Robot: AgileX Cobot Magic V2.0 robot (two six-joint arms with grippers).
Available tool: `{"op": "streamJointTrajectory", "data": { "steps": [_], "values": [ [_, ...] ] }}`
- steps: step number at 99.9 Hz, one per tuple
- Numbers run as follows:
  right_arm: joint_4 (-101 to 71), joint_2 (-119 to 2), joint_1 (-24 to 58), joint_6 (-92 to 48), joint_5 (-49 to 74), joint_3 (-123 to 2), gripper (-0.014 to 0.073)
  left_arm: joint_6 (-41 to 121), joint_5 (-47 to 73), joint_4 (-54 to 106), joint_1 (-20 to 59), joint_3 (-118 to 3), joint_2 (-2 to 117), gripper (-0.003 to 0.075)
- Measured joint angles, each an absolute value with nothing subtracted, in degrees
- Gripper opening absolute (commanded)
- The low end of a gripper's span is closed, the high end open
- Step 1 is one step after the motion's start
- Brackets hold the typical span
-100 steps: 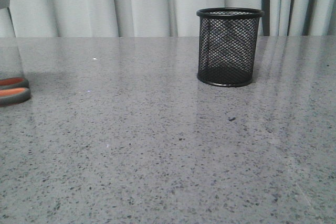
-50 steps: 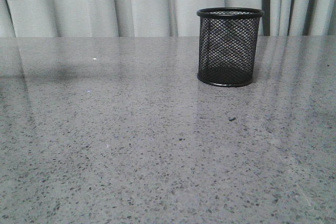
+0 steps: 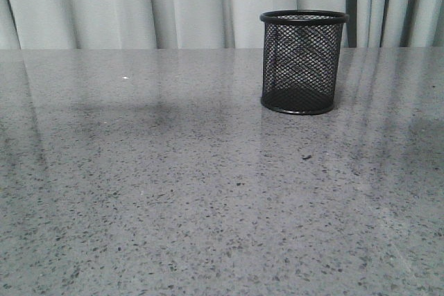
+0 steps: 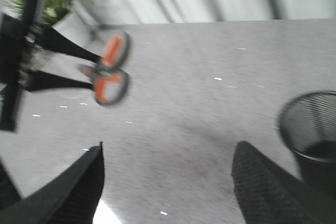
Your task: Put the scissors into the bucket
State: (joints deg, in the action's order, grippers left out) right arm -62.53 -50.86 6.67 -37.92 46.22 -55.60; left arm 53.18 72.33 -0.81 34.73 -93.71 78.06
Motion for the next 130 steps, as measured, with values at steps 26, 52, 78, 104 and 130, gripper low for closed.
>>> {"op": "streamJointTrajectory", "data": {
  "steps": [26,52,78,104,130],
  "values": [
    [-73.69,-57.06,6.67,-43.61,51.33,-59.69,0.0463,44.8,67.58,-3.79,45.64,-93.71,78.06,-0.002],
    [-76.57,-61.49,6.67,-45.91,54.83,-60.49,0.0463,39.96,62.92,-5.67,51.29,-93.71,78.59,-0.002],
    [-77.43,-63.82,6.67,-46.91,56.1,-60.49,0.0294,38.6,59.71,-6.68,52.63,-93.71,80.85,-0.002],
    [-77.81,-65.08,6.67,-48.75,56.23,-60.62,-0.0066,38.56,58.14,-7.05,52.63,-93.71,80.98,0.0015],
    [-77.86,-65.11,6.67,-49.16,55.43,-60.62,-0.0065,38.56,58.24,-7.2,52.63,-93.71,80.98,0.0449]
  ]
}}
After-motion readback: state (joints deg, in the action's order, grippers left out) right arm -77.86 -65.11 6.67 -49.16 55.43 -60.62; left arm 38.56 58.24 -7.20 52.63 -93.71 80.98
